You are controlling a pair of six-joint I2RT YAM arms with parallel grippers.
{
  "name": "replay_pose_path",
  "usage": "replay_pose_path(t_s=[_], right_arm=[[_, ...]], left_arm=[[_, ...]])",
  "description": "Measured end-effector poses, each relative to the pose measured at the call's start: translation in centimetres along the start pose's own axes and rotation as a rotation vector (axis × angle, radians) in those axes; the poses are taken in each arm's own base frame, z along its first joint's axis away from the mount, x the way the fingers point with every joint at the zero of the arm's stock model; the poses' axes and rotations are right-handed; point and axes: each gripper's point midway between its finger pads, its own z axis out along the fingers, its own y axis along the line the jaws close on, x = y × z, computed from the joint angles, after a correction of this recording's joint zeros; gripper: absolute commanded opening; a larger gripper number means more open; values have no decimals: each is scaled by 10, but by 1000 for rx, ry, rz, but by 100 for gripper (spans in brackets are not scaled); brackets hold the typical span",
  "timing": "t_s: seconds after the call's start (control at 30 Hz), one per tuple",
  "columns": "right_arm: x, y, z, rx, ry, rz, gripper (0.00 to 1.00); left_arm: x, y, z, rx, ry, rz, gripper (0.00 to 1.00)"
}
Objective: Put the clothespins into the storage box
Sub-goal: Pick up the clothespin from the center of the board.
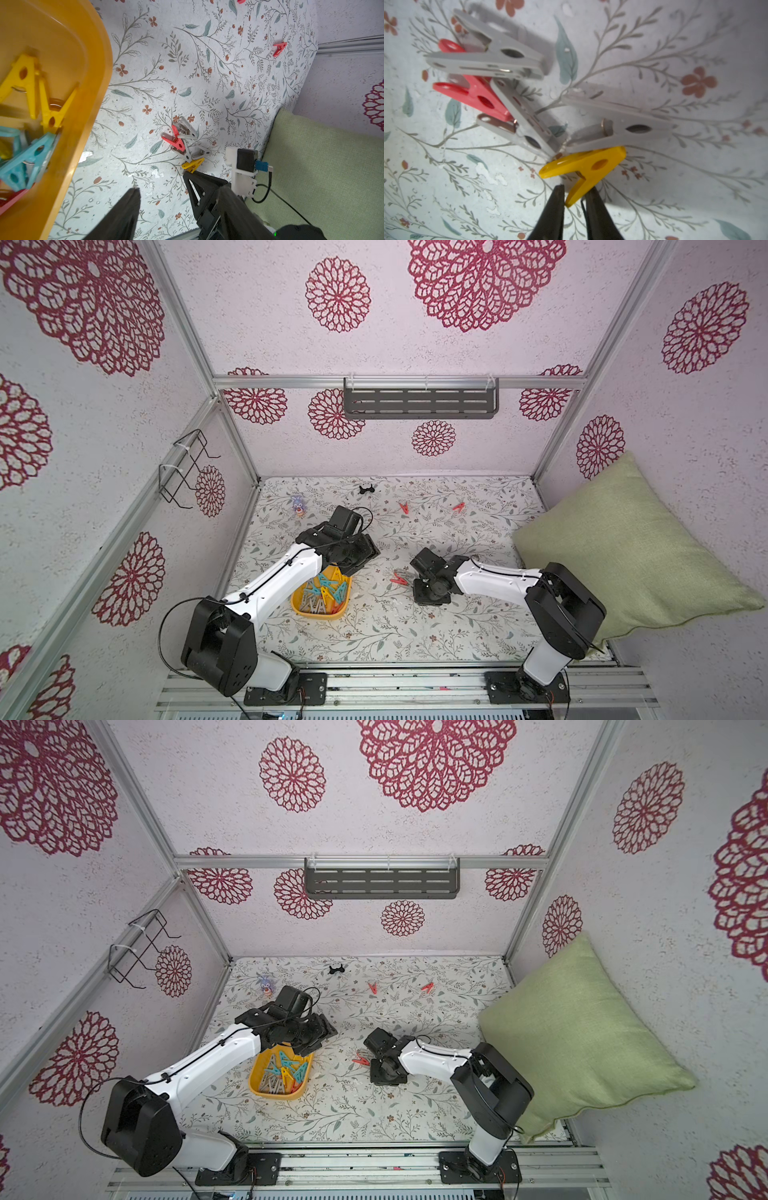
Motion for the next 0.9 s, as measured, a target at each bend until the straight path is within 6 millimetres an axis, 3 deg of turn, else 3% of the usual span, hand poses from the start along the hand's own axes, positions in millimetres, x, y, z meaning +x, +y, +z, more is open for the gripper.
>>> replay_pose_path(t_s=[0.23,0.53,0.73,0.9], right_arm=[[7,-16,-6,56,5,-6,9],[-3,-15,-30,69,-38,-23,0],[-39,27,-63,-6,-121,-98,0],[-66,90,-77,-102,-162,-222,0]], left_arm=[[-1,1,0,-3,-6,0,67],[-5,2,-1,-8,-17,2,67],[-26,11,-9,-4,-49,-32,67],[-61,31,-41,10,-135,-98,68]])
